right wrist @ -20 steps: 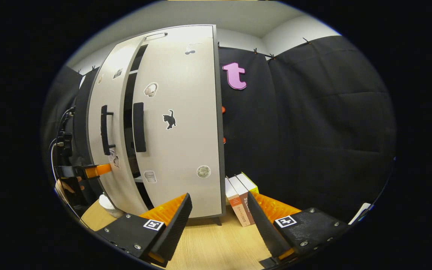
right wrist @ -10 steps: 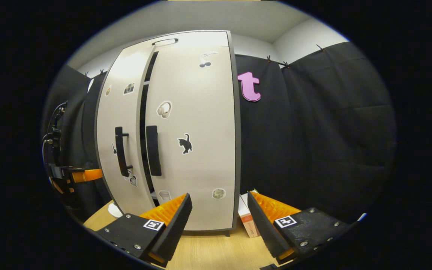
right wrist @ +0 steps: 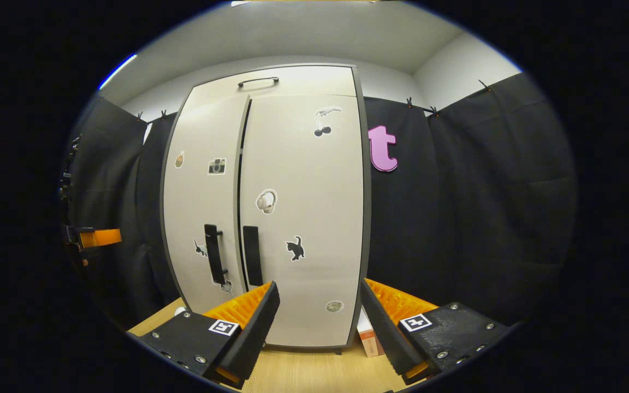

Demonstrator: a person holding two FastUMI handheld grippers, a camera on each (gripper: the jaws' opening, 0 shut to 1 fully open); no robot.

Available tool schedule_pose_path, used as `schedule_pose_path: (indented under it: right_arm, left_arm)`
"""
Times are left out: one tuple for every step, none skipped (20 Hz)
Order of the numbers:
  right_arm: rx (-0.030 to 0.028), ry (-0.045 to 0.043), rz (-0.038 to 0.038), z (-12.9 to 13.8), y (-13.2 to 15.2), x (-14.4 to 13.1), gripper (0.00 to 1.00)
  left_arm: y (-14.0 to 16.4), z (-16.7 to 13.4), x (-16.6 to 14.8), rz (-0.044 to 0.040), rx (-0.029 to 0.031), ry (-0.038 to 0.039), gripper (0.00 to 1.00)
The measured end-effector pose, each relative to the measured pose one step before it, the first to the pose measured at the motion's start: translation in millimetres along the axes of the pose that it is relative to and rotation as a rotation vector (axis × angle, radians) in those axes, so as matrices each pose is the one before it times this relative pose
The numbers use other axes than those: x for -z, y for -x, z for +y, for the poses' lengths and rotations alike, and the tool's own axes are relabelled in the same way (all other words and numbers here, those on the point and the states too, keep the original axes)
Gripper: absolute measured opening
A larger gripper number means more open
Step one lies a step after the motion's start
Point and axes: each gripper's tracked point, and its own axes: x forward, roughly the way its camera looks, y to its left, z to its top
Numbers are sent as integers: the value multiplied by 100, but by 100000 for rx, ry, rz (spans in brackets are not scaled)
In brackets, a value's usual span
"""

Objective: Grab one shoe with the right hand and put it into the shoe cabinet, grab the other shoe with the left hand and put it into the shoe cabinet; then close the right door with the right hand and the left door with the left hand.

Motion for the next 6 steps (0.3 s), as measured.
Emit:
schedule_pose_path:
  right_arm:
    - [-245, 743, -1075, 235, 424, -650, 92]
    - [-271, 707, -1164, 196, 335, -593, 92]
    - [-220, 241, -852, 204, 332, -538, 92]
    - [-392, -210, -590, 198, 324, -400, 92]
    - [-347, -524, -225, 200, 281, -226, 92]
    - [-324, -716, -165, 198, 207, -175, 92]
  left_arm:
    - [869, 813, -1095, -1683, -1057, -274, 94]
    - [760, 862, -1189, -2360, -558, -326, 97]
    - [670, 716, -943, -2106, -867, -447, 96]
    - [563, 814, -677, -1320, -1384, -669, 96]
    - [566, 810, -642, -1544, -1203, -896, 94]
    - [-112, 858, -647, -1255, -1519, -828, 94]
